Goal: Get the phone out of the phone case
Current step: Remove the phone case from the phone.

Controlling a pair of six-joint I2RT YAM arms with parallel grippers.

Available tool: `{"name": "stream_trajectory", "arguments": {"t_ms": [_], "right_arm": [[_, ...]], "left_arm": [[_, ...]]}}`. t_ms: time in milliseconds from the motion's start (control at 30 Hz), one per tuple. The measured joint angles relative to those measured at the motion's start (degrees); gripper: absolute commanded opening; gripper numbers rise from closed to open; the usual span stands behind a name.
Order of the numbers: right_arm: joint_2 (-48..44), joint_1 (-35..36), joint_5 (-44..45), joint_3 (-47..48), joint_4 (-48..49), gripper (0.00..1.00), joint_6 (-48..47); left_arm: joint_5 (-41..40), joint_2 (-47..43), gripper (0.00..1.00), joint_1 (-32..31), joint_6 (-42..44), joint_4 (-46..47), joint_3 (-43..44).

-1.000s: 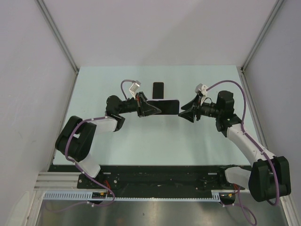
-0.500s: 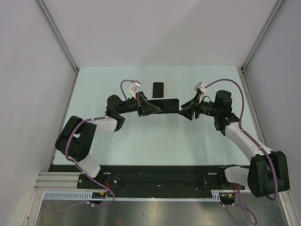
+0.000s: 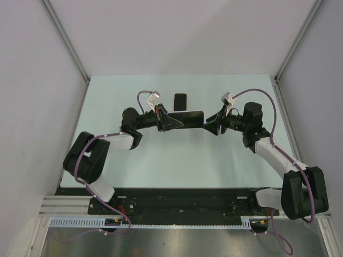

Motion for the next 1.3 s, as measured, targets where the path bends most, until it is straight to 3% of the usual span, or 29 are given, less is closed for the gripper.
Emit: {"name": "stream_trajectory", "arguments": {"t_ms": [1300], "right_arm": [[-0.98,-5.62,-10.19,-1.55,7.17,0.58,14.8]], "left_arm": [[-0.07,1.05,0.0,-2.36,-0.17,3.63,1.86]]}}
